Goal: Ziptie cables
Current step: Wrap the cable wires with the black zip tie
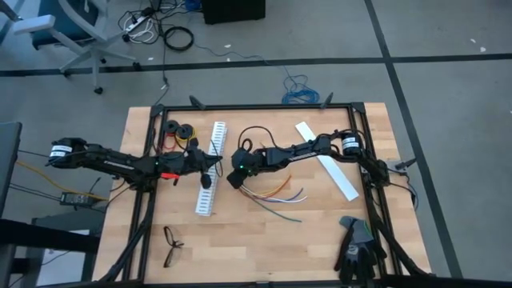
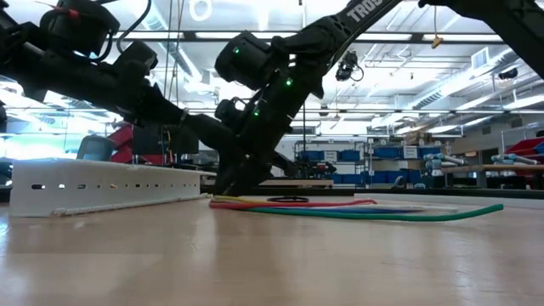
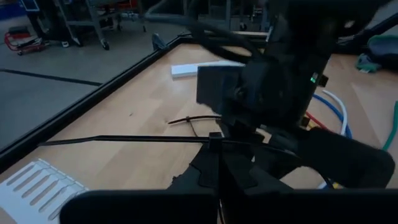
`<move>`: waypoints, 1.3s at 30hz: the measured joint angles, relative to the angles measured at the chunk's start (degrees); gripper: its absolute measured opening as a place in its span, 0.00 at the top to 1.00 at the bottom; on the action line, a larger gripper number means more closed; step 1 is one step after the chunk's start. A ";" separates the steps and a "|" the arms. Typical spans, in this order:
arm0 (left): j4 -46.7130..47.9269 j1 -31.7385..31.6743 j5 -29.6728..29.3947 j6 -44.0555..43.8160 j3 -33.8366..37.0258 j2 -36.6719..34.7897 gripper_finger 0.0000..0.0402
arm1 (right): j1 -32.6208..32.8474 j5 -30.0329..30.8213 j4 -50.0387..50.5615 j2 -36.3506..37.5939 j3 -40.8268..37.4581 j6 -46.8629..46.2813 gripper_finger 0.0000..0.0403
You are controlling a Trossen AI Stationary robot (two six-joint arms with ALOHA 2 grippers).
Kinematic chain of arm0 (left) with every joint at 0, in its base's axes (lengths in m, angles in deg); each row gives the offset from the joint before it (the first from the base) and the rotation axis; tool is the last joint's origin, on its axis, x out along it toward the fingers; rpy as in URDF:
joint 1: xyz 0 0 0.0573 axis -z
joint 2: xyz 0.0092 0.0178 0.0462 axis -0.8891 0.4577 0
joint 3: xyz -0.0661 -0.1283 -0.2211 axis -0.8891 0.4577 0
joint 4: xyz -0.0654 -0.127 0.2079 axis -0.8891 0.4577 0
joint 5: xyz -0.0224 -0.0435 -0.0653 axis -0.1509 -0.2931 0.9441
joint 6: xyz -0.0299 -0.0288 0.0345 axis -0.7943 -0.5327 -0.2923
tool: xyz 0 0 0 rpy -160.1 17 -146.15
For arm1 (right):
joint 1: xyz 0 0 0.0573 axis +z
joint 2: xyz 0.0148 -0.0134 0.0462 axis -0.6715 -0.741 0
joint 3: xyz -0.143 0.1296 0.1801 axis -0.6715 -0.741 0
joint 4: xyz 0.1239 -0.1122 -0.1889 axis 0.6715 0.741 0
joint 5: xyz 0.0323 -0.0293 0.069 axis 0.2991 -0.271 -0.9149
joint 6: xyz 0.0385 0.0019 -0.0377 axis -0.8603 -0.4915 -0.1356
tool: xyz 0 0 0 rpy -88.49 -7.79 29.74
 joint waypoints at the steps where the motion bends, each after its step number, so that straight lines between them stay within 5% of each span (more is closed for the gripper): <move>1: 0.06 0.02 0.01 -0.02 0.00 0.00 1.00 | 0.28 -0.02 -1.21 -0.77 0.06 -0.61 0.73; 5: -0.04 0.09 0.87 -0.03 -0.07 0.00 1.00 | 1.66 -0.18 -6.91 -3.38 0.71 -0.65 0.73; 15: 0.43 0.11 1.96 -1.35 -0.04 0.02 1.00 | 1.83 2.38 0.32 -7.72 6.88 4.09 0.75; 24: 0.65 0.11 4.19 -1.52 -0.04 0.02 1.00 | 2.54 4.02 2.05 -7.37 7.73 17.48 0.98; 33: 4.96 0.13 5.10 -4.70 -0.02 0.02 1.00 | 6.08 16.09 21.40 -0.74 7.07 21.62 1.00; 39: 2.47 0.13 5.13 -4.73 -0.04 0.42 1.00 | 8.10 19.83 21.76 4.94 2.98 21.87 1.00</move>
